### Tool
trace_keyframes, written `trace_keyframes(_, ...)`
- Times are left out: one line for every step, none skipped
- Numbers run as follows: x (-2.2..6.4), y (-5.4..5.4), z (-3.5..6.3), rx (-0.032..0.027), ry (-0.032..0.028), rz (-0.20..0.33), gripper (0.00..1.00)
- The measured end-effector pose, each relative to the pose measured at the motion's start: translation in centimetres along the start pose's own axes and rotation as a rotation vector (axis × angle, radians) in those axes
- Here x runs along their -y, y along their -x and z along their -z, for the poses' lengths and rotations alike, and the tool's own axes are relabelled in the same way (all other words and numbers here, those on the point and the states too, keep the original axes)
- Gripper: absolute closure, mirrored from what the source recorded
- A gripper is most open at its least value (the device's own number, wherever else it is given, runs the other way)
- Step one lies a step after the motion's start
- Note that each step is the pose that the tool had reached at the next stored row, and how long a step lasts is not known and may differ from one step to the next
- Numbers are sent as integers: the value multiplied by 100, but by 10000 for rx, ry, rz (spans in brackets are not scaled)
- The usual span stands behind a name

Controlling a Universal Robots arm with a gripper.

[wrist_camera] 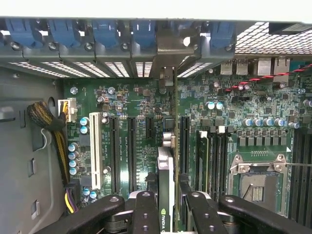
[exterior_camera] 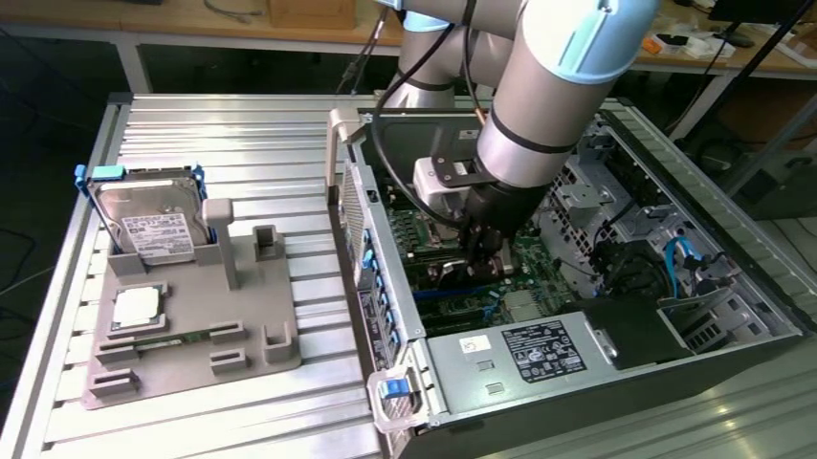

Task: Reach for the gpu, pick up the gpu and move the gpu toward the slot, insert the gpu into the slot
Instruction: 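Insert the gpu into the slot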

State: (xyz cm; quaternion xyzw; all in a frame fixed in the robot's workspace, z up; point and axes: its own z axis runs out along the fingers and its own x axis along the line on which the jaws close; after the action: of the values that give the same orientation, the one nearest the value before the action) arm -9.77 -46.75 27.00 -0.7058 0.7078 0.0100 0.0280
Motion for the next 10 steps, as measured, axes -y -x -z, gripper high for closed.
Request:
trace_keyframes(0, -1, -2, -1, 2, 0, 73)
trace_keyframes(0, -1, -4, -2, 3, 0, 73)
trace_keyframes(0, -1, -6, -2, 4, 0, 73)
trace_keyframes(0, -2, -8, 0, 5, 0, 73)
trace_keyframes(0, -2, -10, -1, 7, 0, 73)
trace_keyframes(0, -4, -16, 0, 14, -2, 73)
trace_keyframes(0, -4, -17, -1, 19, -2, 73)
trace_keyframes(0, -4, -19, -2, 24, -3, 73)
trace_keyframes(0, -4, -20, -1, 29, -3, 73)
trace_keyframes(0, -4, -21, -1, 33, -3, 73)
